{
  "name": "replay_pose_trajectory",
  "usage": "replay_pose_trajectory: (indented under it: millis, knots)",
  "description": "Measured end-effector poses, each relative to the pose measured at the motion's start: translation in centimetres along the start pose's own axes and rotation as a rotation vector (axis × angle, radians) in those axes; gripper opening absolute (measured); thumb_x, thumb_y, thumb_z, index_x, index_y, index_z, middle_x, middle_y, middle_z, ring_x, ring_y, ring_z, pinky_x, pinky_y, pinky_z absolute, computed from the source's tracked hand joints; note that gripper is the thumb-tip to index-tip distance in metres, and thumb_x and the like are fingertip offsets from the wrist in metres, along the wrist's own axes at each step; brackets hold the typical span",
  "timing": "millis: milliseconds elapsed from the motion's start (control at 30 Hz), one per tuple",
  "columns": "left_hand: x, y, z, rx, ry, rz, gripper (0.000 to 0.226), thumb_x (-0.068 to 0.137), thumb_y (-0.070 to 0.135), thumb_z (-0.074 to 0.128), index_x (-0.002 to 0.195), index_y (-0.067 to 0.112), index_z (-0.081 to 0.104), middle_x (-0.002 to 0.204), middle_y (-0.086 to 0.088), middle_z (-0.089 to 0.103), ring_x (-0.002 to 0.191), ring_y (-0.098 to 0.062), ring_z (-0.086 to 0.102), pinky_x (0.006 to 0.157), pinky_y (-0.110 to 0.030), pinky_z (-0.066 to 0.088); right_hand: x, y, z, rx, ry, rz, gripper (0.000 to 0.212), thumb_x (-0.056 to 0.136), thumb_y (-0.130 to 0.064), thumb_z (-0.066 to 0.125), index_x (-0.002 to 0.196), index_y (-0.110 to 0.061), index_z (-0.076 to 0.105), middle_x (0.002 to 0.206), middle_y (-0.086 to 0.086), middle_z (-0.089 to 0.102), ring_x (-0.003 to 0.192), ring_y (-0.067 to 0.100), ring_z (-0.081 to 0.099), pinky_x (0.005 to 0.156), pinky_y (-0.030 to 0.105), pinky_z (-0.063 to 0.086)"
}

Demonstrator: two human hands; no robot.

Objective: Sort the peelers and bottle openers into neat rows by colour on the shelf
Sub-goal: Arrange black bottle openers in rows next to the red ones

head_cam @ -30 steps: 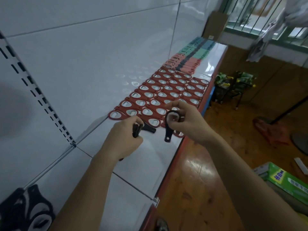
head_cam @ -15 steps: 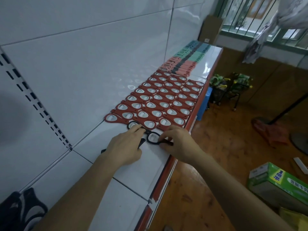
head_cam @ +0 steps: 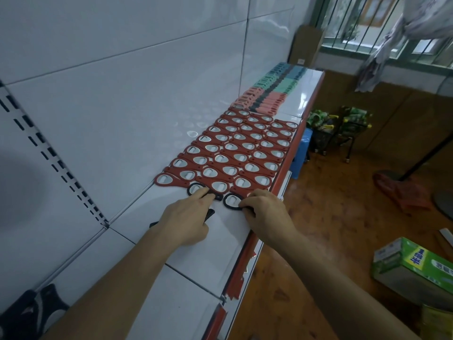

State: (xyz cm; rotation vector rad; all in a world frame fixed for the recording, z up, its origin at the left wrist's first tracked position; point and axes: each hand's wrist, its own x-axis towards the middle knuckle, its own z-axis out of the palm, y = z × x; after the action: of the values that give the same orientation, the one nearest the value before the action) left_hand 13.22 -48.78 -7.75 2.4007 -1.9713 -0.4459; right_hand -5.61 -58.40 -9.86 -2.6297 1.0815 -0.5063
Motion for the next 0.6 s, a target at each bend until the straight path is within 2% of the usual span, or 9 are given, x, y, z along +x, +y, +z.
replay_pose_trajectory:
  millis: [200,267,300,400,467,533,600]
  knots:
    - [0.1,-0.2,-0.1,-0.012,0.0,0.017,0.076,0.094,0.019,0.057,0.161,0.025,0.022,0.171,0.009,0.007,0.139,-0.026,0.047,0.104,-0.04,0.049,0.1,0.3,-0.1,-0.005,-0.032,-0.02,0.025,0.104,-0.022,0.058,0.124,-0.02,0.073,0.121,-0.003,0.067,0.111,0.015,0.058,0.096,0.024,0.047]
    - [0.1,-0.3,0.1,-0.049,0.011,0.031,0.076,0.094,0.019,0.059,0.16,0.026,0.023,0.17,0.008,0.012,0.137,-0.025,0.049,0.103,-0.038,0.049,0.1,0.2,0.0,0.0,-0.025,-0.006,0.025,0.103,-0.021,0.059,0.124,-0.02,0.072,0.12,-0.003,0.066,0.111,0.014,0.058,0.096,0.024,0.049]
    - [0.1,-0.5,0.2,-0.114,0.035,0.032,0.074,0.093,0.019,0.061,0.159,0.026,0.027,0.166,0.006,0.02,0.132,-0.024,0.052,0.102,-0.037,0.05,0.1,0.0,0.1,0.023,0.002,0.005,0.024,0.102,-0.021,0.06,0.123,-0.021,0.072,0.119,-0.004,0.066,0.109,0.013,0.059,0.095,0.024,0.051]
    - [-0.4,-1.3,0.1,-0.566,0.251,-0.049,0.046,0.092,0.015,0.068,0.134,0.028,0.053,0.131,-0.001,0.055,0.106,-0.019,0.062,0.095,-0.037,0.056,0.6,-1.5,0.1,0.267,0.081,0.047,0.021,0.097,-0.026,0.068,0.118,-0.024,0.073,0.107,-0.012,0.067,0.09,0.008,0.062,0.082,0.025,0.059]
    - [-0.9,-1.8,-0.6,-1.08,0.396,-0.197,0.026,0.094,0.011,0.069,0.113,0.026,0.063,0.106,-0.006,0.068,0.097,-0.025,0.068,0.087,-0.042,0.059,1.1,-3.2,-0.1,0.57,-0.008,0.064,0.021,0.094,-0.033,0.071,0.113,-0.026,0.069,0.098,-0.012,0.068,0.083,0.011,0.065,0.074,0.03,0.061]
    - [-1.6,-1.8,-1.4,-1.601,0.434,-0.313,0.021,0.093,0.01,0.07,0.11,0.022,0.067,0.098,-0.01,0.072,0.095,-0.03,0.073,0.074,-0.044,0.061,1.6,-5.4,0.0,0.852,-0.153,0.088,0.028,0.089,-0.037,0.076,0.11,-0.023,0.063,0.096,-0.007,0.069,0.083,0.014,0.068,0.071,0.029,0.06]
    - [-1.9,-1.9,-1.7,-1.836,0.464,-0.353,0.023,0.094,0.015,0.071,0.116,0.02,0.069,0.104,-0.01,0.076,0.094,-0.028,0.076,0.07,-0.042,0.062,2.0,-7.5,0.7,0.971,-0.189,0.08,0.034,0.084,-0.033,0.081,0.106,-0.019,0.06,0.098,-0.004,0.07,0.086,0.017,0.07,0.072,0.031,0.06]
